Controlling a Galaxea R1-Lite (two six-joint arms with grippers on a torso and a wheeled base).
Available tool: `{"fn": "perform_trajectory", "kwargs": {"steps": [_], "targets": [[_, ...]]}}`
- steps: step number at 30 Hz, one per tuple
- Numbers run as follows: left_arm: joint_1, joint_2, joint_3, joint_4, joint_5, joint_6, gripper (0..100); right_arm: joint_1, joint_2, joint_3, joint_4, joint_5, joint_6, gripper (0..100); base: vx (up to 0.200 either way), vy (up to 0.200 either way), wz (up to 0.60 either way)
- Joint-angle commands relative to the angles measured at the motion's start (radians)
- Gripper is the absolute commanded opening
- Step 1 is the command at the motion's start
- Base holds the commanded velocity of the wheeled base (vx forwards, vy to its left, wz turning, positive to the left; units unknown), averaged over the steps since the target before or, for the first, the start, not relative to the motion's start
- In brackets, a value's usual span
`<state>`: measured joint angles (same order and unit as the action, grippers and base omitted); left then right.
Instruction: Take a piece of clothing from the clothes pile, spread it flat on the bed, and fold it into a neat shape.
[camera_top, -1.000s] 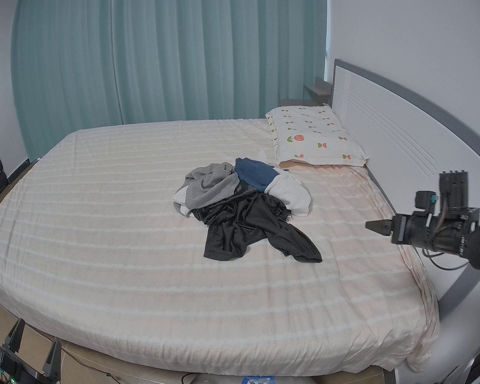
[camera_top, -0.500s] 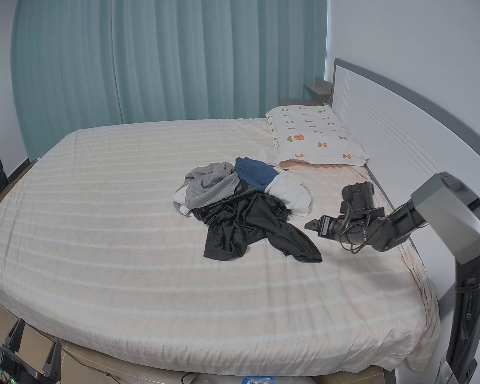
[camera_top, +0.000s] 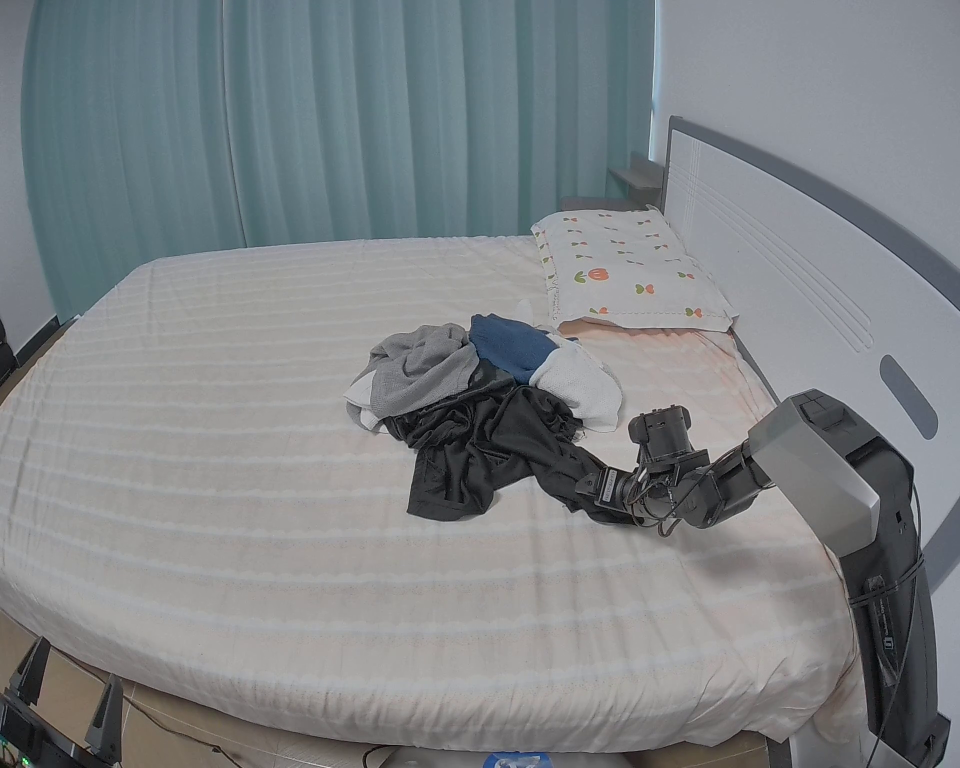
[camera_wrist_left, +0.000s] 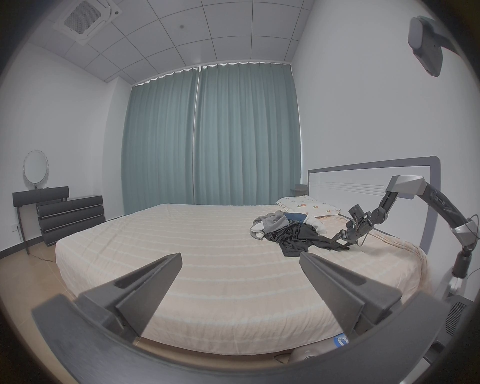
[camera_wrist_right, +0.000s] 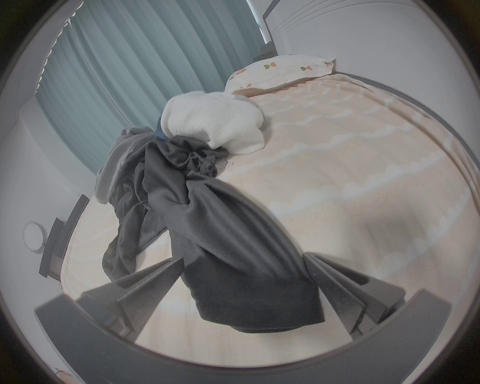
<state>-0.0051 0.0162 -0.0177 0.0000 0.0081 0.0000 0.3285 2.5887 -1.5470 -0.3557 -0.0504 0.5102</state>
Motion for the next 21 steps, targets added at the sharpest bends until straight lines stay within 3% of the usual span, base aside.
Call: {"fn": "perform_trajectory", "kwargs": {"steps": [1,6,7,21], "targets": [[0.001,-0.016,0.016,-0.002,0.001,0.0,100,0.018,0.018,-0.008,0.0,0.0,0.001,100,0.0,0.0,0.0],[0.001,-0.016,0.016,0.0,0.001,-0.002,100,0.037,0.031,-0.028,0.003,-0.002,-0.007,100,0.0,0.0,0.0],[0.001,-0.016,0.016,0.0,0.0,-0.002,100,0.04,0.033,-0.03,0.001,-0.002,-0.009,0,0.0,0.0,0.0],[0.002,-0.016,0.016,0.0,0.003,-0.009,100,0.03,-0.09,0.079,-0.012,0.009,0.014,0,0.0,0.0,0.0]]}}
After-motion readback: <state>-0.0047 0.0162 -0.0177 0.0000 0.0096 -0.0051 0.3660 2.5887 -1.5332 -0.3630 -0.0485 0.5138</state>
